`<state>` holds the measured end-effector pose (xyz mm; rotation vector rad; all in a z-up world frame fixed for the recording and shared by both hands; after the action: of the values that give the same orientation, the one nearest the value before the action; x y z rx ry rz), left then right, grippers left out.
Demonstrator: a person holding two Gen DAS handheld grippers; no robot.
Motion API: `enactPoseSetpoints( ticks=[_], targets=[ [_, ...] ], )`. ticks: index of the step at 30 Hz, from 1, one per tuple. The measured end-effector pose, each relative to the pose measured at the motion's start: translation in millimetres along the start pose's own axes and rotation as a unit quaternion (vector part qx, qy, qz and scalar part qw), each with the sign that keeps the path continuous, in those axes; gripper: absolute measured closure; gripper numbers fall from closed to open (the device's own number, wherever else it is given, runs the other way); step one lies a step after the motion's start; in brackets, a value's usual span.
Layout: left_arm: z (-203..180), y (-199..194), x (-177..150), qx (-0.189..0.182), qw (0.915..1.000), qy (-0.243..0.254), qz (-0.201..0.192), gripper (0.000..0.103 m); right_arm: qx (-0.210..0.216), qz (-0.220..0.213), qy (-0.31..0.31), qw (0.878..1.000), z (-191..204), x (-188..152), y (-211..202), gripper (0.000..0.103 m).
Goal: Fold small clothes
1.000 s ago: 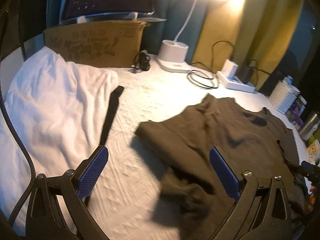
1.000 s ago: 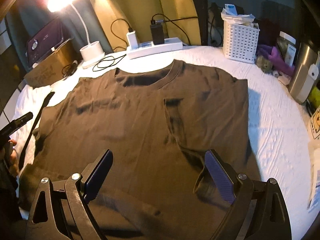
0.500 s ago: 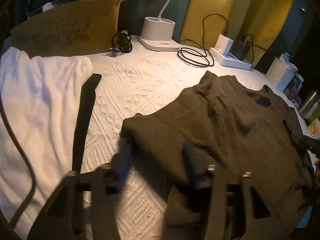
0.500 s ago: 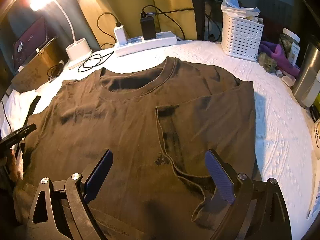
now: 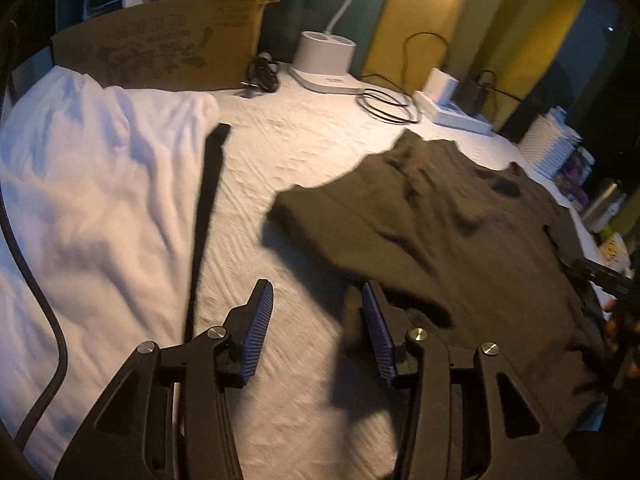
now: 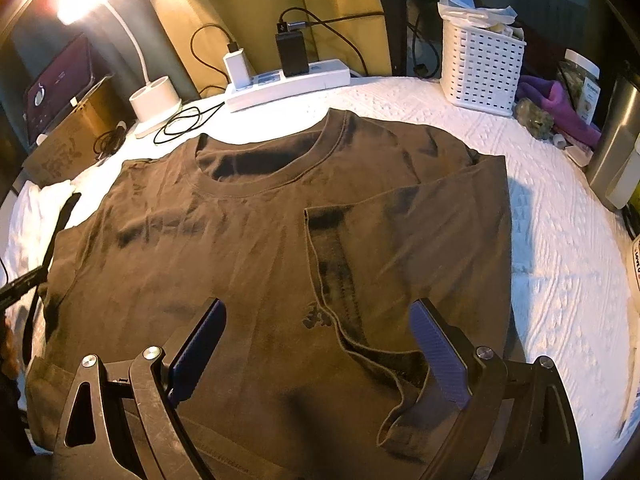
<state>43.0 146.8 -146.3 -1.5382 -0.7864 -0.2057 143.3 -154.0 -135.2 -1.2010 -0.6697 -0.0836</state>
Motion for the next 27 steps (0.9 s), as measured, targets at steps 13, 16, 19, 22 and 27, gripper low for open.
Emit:
enactPoseSetpoints(
  ticks=[13, 16, 19, 22, 27],
  targets=[
    [-18, 2, -21, 0.031, 0.9989, 0.033, -0.012, 0.098, 0.004, -0.015, 0.004, 1.0, -1, -13, -19, 0.009],
    [-6, -9, -31, 0.056, 0.9982, 0.008, -0.019, 0.1, 0.009, -0.015, 0.002, 1.0, 0, -17, -21, 0.009],
    [-4, -15, -45, 0.066, 0.9978, -0.001, -0.008, 0.1, 0.018, -0.014, -0.004, 1.0, 3, -21, -20, 0.009],
    [-6, -20, -58, 0.076, 0.9971, -0.003, 0.005, 0.099, 0.026, -0.012, -0.01, 1.0, 6, -24, -20, 0.009],
    [2, -30, -52, 0.087, 0.996, -0.016, 0.006, 0.095, 0.033, -0.013, -0.01, 0.999, 3, -27, -21, 0.009]
  ],
)
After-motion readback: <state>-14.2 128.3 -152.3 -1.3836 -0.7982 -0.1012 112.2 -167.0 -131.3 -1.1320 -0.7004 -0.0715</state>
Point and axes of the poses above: each gripper's, at about its wrist camera, not at the fingertips, and y roughly the way its jaws point, z to its left, x to its top, the point moved 6 cm from there along y, roughly the way its jaws point, and after that the axes turned 5 degrees about x, right-handed, at the moved point
